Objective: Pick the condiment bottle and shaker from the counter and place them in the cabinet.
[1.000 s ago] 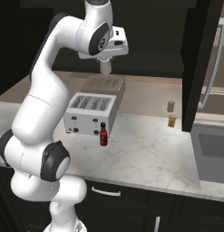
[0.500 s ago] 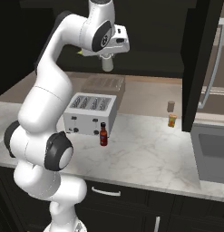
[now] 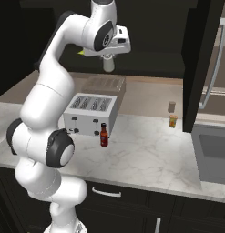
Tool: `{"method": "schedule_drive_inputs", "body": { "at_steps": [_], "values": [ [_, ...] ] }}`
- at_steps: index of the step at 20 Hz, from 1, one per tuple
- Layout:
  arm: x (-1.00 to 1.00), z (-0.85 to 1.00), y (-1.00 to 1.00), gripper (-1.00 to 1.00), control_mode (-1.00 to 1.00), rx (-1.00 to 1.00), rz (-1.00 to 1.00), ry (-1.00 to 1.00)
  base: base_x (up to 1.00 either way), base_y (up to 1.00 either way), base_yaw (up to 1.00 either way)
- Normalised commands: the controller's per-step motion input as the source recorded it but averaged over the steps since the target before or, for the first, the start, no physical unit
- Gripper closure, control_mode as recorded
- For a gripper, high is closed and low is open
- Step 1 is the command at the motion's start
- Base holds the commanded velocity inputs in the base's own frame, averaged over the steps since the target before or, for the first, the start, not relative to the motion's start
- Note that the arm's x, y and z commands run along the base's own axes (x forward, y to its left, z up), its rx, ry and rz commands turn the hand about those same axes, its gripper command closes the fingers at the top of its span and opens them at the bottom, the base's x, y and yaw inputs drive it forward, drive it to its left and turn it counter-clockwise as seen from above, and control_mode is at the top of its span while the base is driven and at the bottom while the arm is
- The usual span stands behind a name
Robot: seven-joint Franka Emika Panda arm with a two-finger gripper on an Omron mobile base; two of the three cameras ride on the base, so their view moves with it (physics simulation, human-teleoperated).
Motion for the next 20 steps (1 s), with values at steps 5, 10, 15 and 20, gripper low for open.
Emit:
{"method": "schedule_drive_inputs", "body": {
  "at_steps": [5,10,15,20],
  "values": [
    [0.16,-0.17,0.0,1.0,-1.0,0.0,0.0,0.0,0.0,0.0,0.0],
    [0.19,0.0,-0.02,1.0,-1.0,0.0,0.0,0.0,0.0,0.0,0.0],
    [0.24,0.0,-0.03,1.0,-1.0,0.0,0.0,0.0,0.0,0.0,0.0],
    [0.18,0.0,-0.02,1.0,-1.0,0.0,0.0,0.0,0.0,0.0,0.0]
  ]
}}
